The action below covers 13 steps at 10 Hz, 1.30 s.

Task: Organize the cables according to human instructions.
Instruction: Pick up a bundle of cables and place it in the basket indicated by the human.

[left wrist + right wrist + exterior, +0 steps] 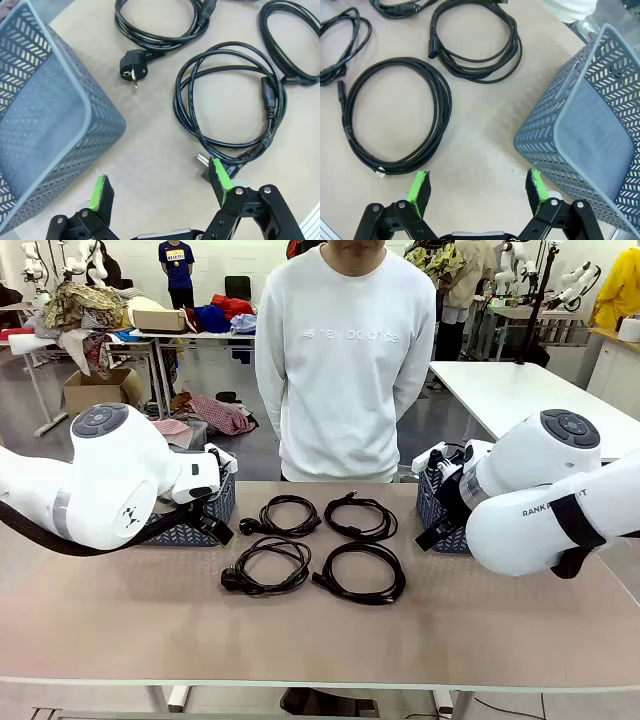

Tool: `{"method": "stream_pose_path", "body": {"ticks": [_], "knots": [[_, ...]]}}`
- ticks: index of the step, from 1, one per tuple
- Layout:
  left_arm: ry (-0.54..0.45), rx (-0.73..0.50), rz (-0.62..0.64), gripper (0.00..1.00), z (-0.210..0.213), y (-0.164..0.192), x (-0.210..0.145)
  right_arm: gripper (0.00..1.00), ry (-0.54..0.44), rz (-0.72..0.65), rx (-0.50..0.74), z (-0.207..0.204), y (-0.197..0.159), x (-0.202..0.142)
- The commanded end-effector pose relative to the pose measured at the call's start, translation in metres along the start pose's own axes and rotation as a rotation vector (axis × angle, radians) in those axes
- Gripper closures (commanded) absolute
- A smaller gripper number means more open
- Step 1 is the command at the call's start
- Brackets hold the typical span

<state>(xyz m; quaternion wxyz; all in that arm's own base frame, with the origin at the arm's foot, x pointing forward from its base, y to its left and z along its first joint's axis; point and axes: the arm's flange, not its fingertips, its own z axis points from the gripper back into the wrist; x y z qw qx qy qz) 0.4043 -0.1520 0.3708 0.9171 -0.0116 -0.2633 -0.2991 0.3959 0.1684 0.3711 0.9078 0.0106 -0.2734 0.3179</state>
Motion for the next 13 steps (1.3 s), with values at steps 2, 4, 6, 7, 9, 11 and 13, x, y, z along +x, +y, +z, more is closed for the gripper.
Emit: {"method": "stream_pose_path", "body": {"ticks": [2,4,6,7,9,11,13], "knots": [[0.0,0.0,0.0,0.0,0.0,0.0,0.0,0.0,0.0,0.0,0.0,0.0,0.0,0.0],[0.0,0.0,0.0,0.0,0.0,0.0,0.0,0.0,0.0,0.0,0.0,0.0,0.0,0.0],[0.0,0.0,0.0,0.0,0.0,0.0,0.0,0.0,0.0,0.0,0.0,0.0,0.0,0.0],[0.0,0.0,0.0,0.0,0.0,0.0,0.0,0.0,0.0,0.0,0.0,0.0,0.0,0.0],[0.0,0.0,0.0,0.0,0.0,0.0,0.0,0.0,0.0,0.0,0.0,0.0,0.0,0.0],[0.0,0.0,0.0,0.0,0.0,0.0,0.0,0.0,0.0,0.0,0.0,0.0,0.0,0.0],[-0.014,-0.008,0.006,0.0,0.0026,0.0015,0.0007,0.0,0.0,0.0,0.0,0.0,0.0001,0.0]]}}
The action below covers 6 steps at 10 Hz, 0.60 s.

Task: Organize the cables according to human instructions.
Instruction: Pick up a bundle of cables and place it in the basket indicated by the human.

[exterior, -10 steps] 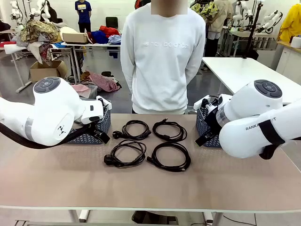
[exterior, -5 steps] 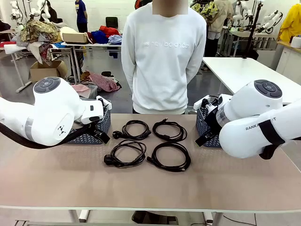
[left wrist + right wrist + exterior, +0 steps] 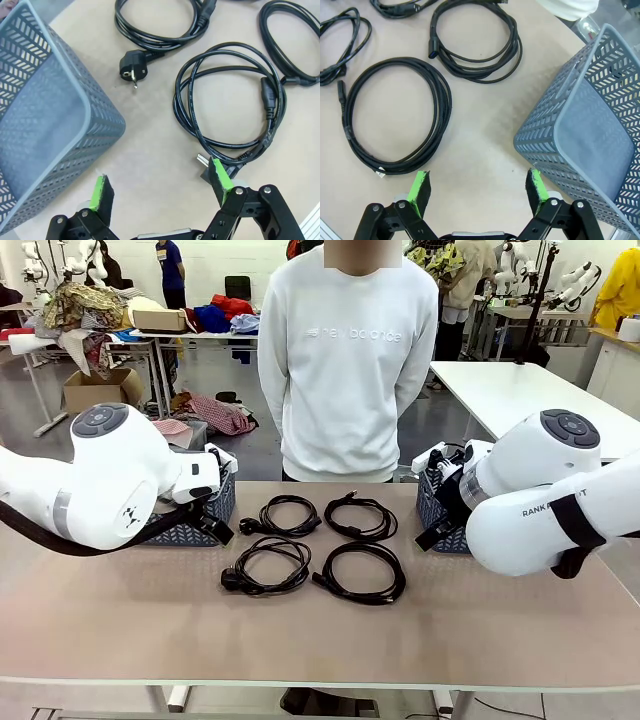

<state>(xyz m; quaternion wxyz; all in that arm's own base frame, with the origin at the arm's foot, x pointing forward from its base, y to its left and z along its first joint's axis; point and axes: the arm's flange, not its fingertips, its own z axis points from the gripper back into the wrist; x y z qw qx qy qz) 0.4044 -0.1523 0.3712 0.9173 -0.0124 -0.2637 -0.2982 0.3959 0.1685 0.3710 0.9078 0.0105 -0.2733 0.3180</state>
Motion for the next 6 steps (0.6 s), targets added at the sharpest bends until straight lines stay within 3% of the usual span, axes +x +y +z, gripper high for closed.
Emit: {"method": "stream_pose_path", "body": {"ticks": [1,6], "knots": [[-0.025,-0.015,0.001,0.0,0.008,0.005,0.0,0.0,-0.016,0.005,0.039,0.007,-0.003,0.003],[-0.063,-0.127,-0.106,0.0,0.065,0.025,-0.003,0.0,-0.073,0.078,0.198,0.056,-0.02,0.007]]}}
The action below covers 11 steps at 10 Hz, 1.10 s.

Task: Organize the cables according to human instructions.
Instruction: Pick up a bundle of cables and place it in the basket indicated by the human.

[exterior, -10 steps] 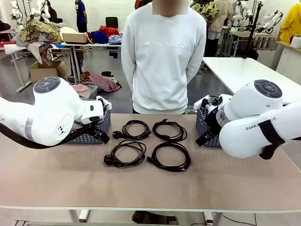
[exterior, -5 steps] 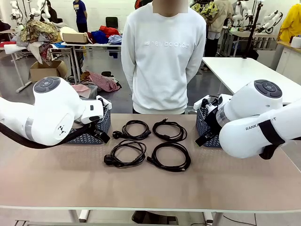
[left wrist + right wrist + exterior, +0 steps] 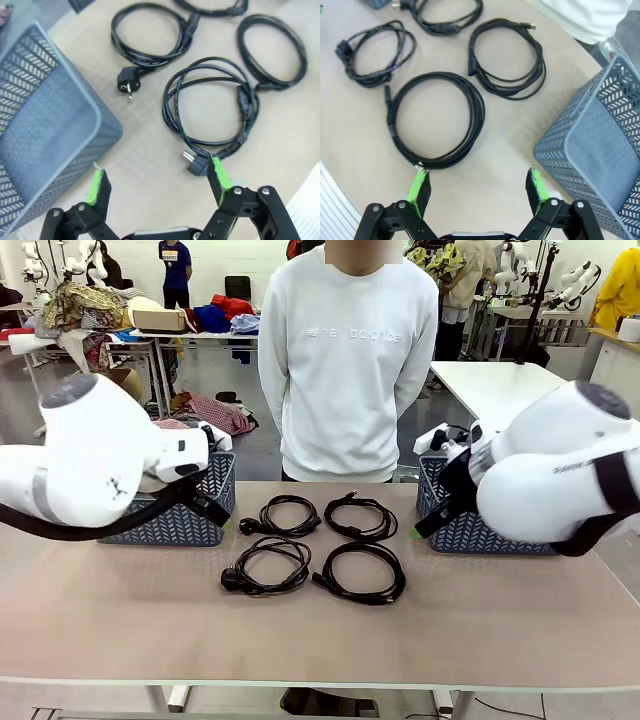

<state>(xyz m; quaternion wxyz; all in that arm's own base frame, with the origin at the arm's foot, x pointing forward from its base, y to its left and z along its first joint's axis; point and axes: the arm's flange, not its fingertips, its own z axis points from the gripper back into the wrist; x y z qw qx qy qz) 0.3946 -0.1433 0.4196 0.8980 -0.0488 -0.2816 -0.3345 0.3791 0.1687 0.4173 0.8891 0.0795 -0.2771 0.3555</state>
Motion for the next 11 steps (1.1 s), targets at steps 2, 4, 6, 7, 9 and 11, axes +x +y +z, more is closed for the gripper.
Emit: {"method": "stream_pose_path", "body": {"ticks": [2,4,6,7,9,11], "knots": [[-0.024,-0.16,-0.104,0.0,0.04,0.029,-0.013,0.0,-0.037,0.076,0.131,0.03,-0.036,-0.008],[-0.079,-0.288,-0.156,0.0,0.056,0.041,-0.013,0.0,-0.077,0.116,0.209,0.043,-0.053,-0.014],[-0.118,-0.312,-0.158,0.0,0.068,0.054,-0.016,0.0,-0.138,0.12,0.263,0.06,-0.071,-0.023],[-0.133,-0.314,-0.151,0.0,0.072,0.059,-0.018,0.0,-0.168,0.109,0.274,0.066,-0.078,-0.027],[-0.153,-0.317,-0.137,0.0,0.075,0.066,-0.02,0.0,-0.204,0.083,0.289,0.076,-0.09,-0.033],[-0.173,-0.318,-0.129,0.0,0.077,0.071,-0.021,0.0,-0.225,0.075,0.302,0.081,-0.096,-0.036]]}}
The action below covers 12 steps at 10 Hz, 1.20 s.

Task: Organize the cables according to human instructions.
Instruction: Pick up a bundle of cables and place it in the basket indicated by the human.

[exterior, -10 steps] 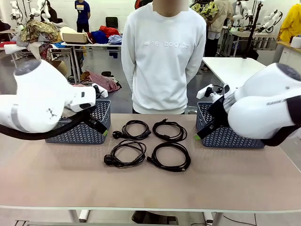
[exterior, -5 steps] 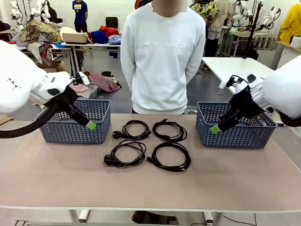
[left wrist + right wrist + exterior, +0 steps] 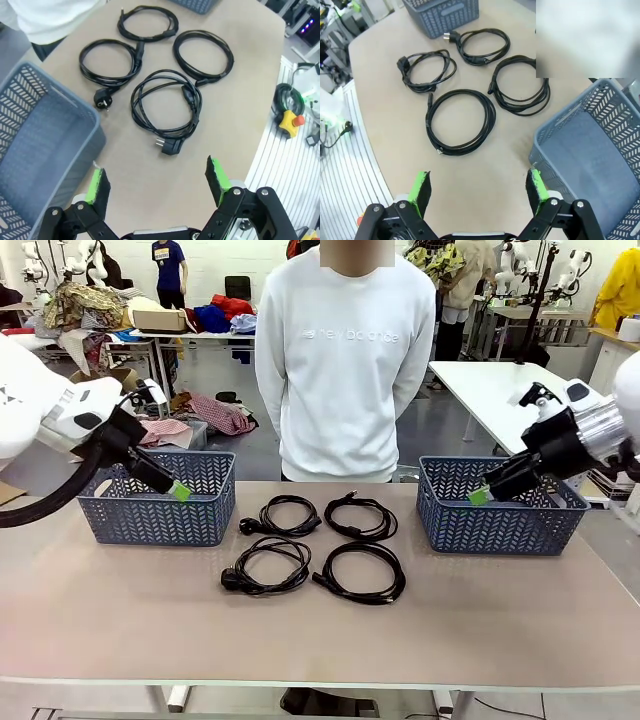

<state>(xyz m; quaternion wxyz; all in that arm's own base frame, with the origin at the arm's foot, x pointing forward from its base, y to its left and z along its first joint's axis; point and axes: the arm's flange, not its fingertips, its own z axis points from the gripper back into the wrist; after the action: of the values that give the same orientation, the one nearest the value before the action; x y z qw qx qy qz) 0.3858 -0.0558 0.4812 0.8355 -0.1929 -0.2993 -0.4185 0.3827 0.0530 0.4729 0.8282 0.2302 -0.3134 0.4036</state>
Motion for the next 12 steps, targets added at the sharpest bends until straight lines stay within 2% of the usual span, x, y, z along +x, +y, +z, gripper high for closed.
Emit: {"method": "stream_pose_path", "body": {"ticks": [1,2,3,12], "knots": [[-0.019,-0.008,-0.014,0.0,-0.0017,0.0038,0.0008,0.0,-0.018,0.022,0.027,-0.0002,-0.0062,-0.0018],[-0.027,0.02,0.01,0.0,-0.003,0.0055,0.0014,0.0,-0.013,0.008,-0.009,-0.0016,-0.0052,-0.0019],[-0.005,0.002,0.003,0.0,0.0003,0.0009,-0.0005,0.0,-0.004,-0.004,0.007,0.0019,-0.0019,-0.0023],[-0.005,0.002,0.003,0.0,0.0003,0.0009,-0.0005,0.0,-0.004,-0.004,0.007,0.0019,-0.0019,-0.0023]]}}
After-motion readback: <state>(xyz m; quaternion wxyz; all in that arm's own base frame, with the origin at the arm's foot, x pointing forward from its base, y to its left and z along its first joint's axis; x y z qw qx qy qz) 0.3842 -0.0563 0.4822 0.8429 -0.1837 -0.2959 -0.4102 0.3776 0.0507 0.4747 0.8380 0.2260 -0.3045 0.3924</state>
